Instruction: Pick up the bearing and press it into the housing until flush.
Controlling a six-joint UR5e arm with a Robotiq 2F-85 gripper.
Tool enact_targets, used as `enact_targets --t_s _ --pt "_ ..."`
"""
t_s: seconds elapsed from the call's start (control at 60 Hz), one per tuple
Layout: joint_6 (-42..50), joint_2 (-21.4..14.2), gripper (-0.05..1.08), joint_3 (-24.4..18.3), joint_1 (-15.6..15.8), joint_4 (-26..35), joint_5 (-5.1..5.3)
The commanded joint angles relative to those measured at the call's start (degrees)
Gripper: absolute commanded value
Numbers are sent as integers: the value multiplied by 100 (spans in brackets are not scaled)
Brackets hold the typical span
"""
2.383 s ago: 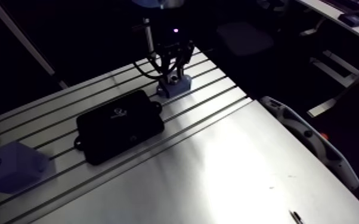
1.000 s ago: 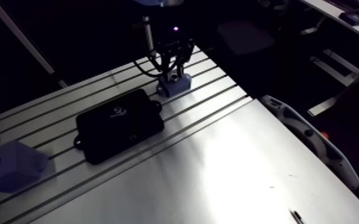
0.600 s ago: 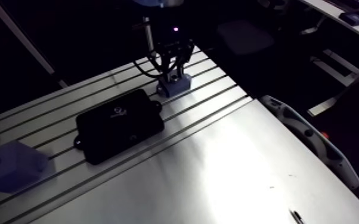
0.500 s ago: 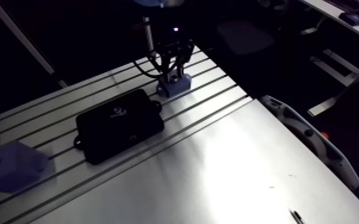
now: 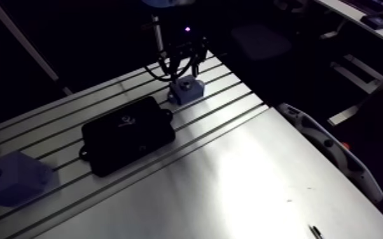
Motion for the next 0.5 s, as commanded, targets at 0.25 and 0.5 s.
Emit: enact_targets --t_s 0.25,0.5 --pt "-9 -243 29 -17 0 118 23" --pt "-9 -303 93 18 -17 120 25"
